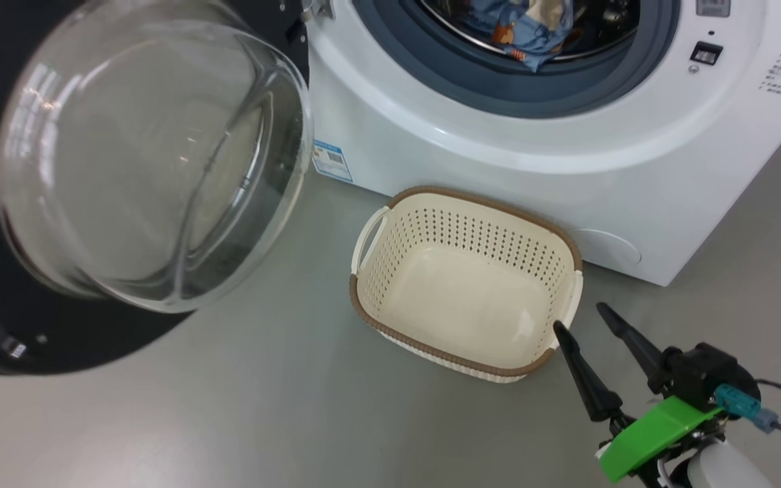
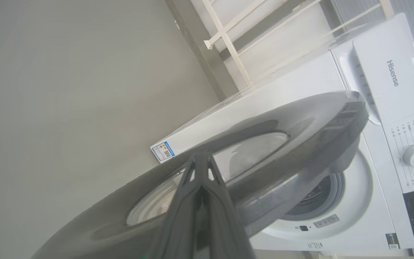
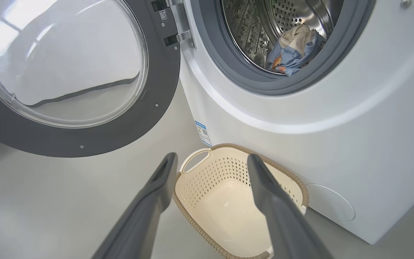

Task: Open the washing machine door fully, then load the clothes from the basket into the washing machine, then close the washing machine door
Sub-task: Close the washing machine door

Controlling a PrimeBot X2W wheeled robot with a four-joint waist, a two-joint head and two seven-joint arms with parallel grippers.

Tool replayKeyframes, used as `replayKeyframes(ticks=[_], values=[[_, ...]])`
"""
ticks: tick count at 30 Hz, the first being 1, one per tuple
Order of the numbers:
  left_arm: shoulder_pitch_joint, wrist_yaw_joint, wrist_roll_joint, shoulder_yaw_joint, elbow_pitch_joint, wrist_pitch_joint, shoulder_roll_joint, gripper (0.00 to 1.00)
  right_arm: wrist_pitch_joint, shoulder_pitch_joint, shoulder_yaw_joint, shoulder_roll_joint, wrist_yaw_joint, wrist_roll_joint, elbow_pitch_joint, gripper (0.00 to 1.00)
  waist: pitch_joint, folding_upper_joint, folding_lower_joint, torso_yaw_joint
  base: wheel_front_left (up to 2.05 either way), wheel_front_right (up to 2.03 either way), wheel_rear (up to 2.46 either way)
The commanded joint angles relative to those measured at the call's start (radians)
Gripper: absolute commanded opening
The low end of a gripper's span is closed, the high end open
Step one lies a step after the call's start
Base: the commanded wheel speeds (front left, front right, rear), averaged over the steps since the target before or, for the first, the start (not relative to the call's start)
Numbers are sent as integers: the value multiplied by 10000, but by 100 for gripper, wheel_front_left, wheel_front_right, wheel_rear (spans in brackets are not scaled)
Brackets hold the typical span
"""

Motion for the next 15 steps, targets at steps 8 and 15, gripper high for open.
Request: replayKeyframes(ticks=[8,15], values=[[493,-42,-290,-38,-1452,1125,169,0,-120,557,-14,158,16,70,-332,100,-505,0,0,-64,0,0,0],[921,-42,-538,-2,-2695,1975,71,0,-120,701,-126,294,16,69,-406,100,-718,0,0,-251,0,0,0]])
